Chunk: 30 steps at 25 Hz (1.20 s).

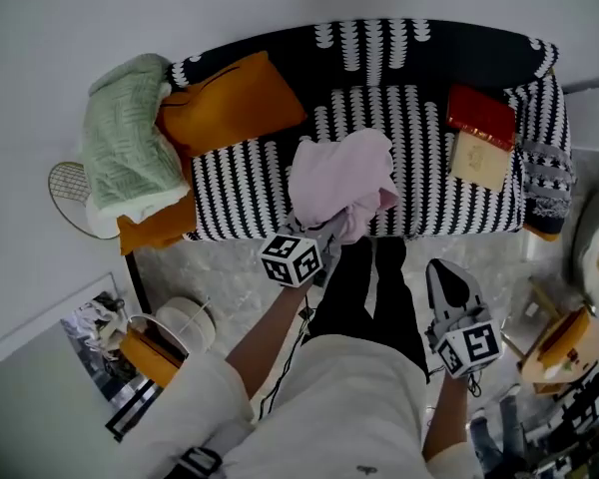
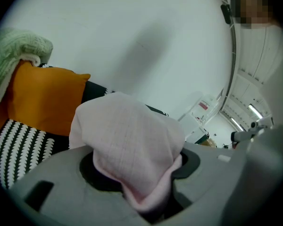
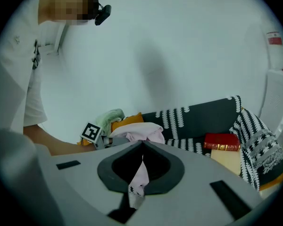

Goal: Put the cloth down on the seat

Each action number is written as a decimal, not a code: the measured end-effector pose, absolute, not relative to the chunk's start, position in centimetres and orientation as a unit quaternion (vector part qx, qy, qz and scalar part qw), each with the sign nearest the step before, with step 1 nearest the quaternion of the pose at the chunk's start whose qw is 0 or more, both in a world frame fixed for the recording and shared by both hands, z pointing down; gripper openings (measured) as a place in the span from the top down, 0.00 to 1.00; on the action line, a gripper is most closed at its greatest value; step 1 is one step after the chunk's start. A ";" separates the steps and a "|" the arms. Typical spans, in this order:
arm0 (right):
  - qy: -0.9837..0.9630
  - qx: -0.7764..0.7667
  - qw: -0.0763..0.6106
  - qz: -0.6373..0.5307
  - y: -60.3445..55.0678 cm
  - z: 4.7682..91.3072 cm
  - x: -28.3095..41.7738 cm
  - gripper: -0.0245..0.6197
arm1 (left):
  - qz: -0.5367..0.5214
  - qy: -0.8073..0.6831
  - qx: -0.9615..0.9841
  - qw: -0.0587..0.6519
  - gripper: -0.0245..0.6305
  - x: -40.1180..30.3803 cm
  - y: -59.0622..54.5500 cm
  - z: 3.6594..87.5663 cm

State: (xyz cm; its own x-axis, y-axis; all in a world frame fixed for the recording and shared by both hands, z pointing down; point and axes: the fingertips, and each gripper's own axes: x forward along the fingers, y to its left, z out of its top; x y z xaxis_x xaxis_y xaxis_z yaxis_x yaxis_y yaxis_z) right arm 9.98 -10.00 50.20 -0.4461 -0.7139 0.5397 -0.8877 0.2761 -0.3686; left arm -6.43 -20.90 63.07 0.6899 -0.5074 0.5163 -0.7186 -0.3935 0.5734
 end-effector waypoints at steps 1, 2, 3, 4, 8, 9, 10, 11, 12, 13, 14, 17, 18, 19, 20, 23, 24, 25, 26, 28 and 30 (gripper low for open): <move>-0.784 0.508 0.137 0.329 -9.9 50.9 10.1 0.95 | 0.135 -0.372 0.822 0.410 0.59 -6.3 -21.3 64.3; -0.781 0.508 0.138 0.337 -9.8 51.6 10.1 0.95 | 0.141 -0.373 0.819 0.412 0.59 -6.1 -21.8 65.5; -0.778 0.507 0.140 0.343 -9.8 52.2 10.2 0.95 | 0.148 -0.374 0.816 0.414 0.59 -5.9 -22.3 66.7; -0.775 0.506 0.144 0.349 -9.7 52.8 10.2 0.95 | 0.154 -0.376 0.814 0.416 0.59 -5.8 -22.8 67.9; -0.768 0.503 0.158 0.364 -9.3 54.8 10.3 0.95 | 0.177 -0.378 0.802 0.428 0.58 -5.2 -24.5 72.4; -0.766 0.502 0.159 0.368 -9.3 55.2 10.3 0.95 | 0.181 -0.377 0.799 0.431 0.58 -5.0 -24.9 73.3; -0.765 0.501 0.159 0.371 -9.2 55.6 10.3 0.95 | 0.184 -0.376 0.798 0.434 0.58 -4.8 -25.2 74.2; -0.765 0.499 0.160 0.375 -9.1 56.0 10.2 0.95 | 0.186 -0.375 0.797 0.436 0.58 -4.7 -25.4 74.9; -0.764 0.497 0.161 0.378 -9.0 56.4 10.1 0.95 | 0.188 -0.374 0.796 0.437 0.58 -4.5 -25.7 75.7; -0.763 0.495 0.163 0.382 -9.0 56.8 9.9 0.95 | 0.190 -0.374 0.796 0.437 0.58 -4.3 -25.9 76.5; -0.763 0.494 0.164 0.384 -9.0 57.2 9.8 0.95 | 0.194 -0.373 0.796 0.435 0.58 -4.2 -26.1 77.4; -0.760 0.492 0.166 0.390 -9.2 58.0 9.2 0.95 | 0.214 -0.369 0.795 0.431 0.57 -4.0 -26.6 80.3; -0.760 0.492 0.166 0.392 -9.3 58.3 9.0 0.95 | 0.222 -0.367 0.793 0.432 0.57 -4.0 -26.7 81.3; -0.759 0.491 0.166 0.395 -9.3 58.6 8.9 0.95 | 0.229 -0.366 0.791 0.434 0.57 -3.9 -26.7 82.3; -0.758 0.490 0.167 0.397 -9.3 58.9 8.9 0.95 | 0.235 -0.366 0.788 0.437 0.56 -3.9 -26.8 83.2; -0.752 0.492 0.168 0.405 -9.2 59.7 8.9 0.95 | 0.249 -0.367 0.777 0.447 0.55 -3.9 -27.0 85.6; -0.750 0.494 0.168 0.407 -9.2 59.9 8.9 0.95 | 0.253 -0.368 0.773 0.451 0.55 -3.9 -27.0 86.3; -0.748 0.495 0.168 0.409 -9.2 60.0 8.9 0.95 | 0.256 -0.369 0.769 0.455 0.55 -4.0 -27.1 86.9; -0.746 0.497 0.168 0.409 -9.2 60.1 8.9 0.95 | 0.259 -0.370 0.765 0.458 0.54 -4.0 -27.2 87.5; -0.744 0.499 0.167 0.411 -9.2 60.3 8.8 0.95 | 0.265 -0.371 0.760 0.462 0.54 -4.0 -27.4 88.6; -0.742 0.501 0.166 0.413 -9.1 60.5 8.7 0.95 | 0.274 -0.371 0.756 0.465 0.53 -4.0 -27.6 89.6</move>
